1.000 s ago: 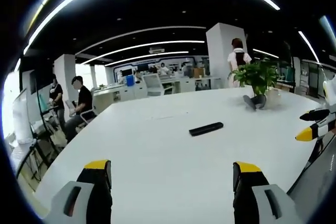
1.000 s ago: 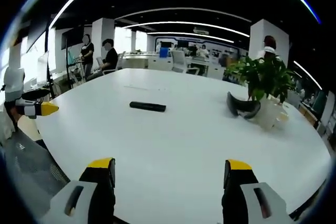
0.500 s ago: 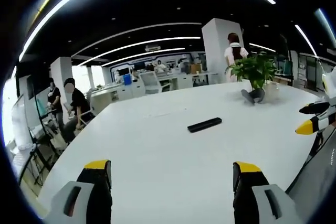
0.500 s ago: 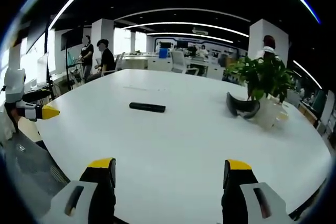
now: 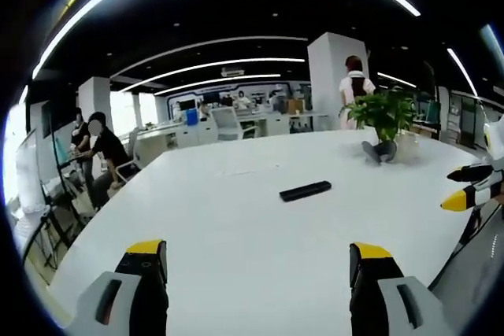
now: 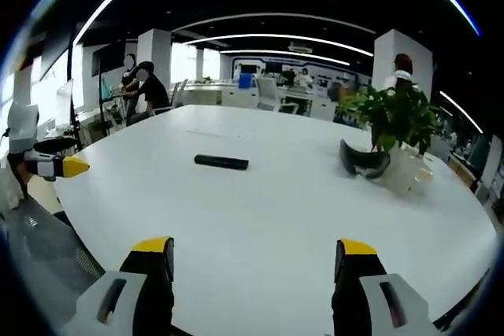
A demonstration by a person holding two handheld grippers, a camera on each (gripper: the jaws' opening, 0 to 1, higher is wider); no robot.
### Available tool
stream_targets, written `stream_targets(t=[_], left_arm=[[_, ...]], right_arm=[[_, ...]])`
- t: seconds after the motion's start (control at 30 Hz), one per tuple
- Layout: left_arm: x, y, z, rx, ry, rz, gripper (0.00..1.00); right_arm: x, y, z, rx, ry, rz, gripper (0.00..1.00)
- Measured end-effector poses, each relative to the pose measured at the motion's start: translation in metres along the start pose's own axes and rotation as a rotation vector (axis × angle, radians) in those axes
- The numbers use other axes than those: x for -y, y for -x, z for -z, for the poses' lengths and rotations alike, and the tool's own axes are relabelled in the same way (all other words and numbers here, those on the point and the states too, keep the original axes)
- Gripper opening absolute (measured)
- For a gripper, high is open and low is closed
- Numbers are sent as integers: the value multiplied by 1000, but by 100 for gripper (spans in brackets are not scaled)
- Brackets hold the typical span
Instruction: Press the specified remote control buttons in sequence, fully releasing each button before pressing the next.
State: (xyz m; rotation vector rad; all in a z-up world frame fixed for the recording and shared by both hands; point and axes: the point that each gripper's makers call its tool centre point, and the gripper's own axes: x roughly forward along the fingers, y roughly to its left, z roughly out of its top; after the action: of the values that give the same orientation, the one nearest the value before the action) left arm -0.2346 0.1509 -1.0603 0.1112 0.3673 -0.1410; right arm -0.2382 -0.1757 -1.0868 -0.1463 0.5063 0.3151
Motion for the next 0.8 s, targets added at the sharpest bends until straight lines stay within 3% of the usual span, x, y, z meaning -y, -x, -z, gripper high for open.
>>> stream_targets(t=[0.37,0.6,0.7,0.8], left_arm=[[3,-5,0,-28,-21,29,98],[11,-23,-5,-75,-48,106,91],[15,-37,-18,-70,-77,139,91],[19,-49,-28,-65,-103,172,90]], right_arm=[[-3,0,-1,3,-7,-14,82],[-2,1,1,-8,-15,-14,78],[-3,1,2,-14,-26,-20,72],[-7,0,7,-46,-31,-48,61]])
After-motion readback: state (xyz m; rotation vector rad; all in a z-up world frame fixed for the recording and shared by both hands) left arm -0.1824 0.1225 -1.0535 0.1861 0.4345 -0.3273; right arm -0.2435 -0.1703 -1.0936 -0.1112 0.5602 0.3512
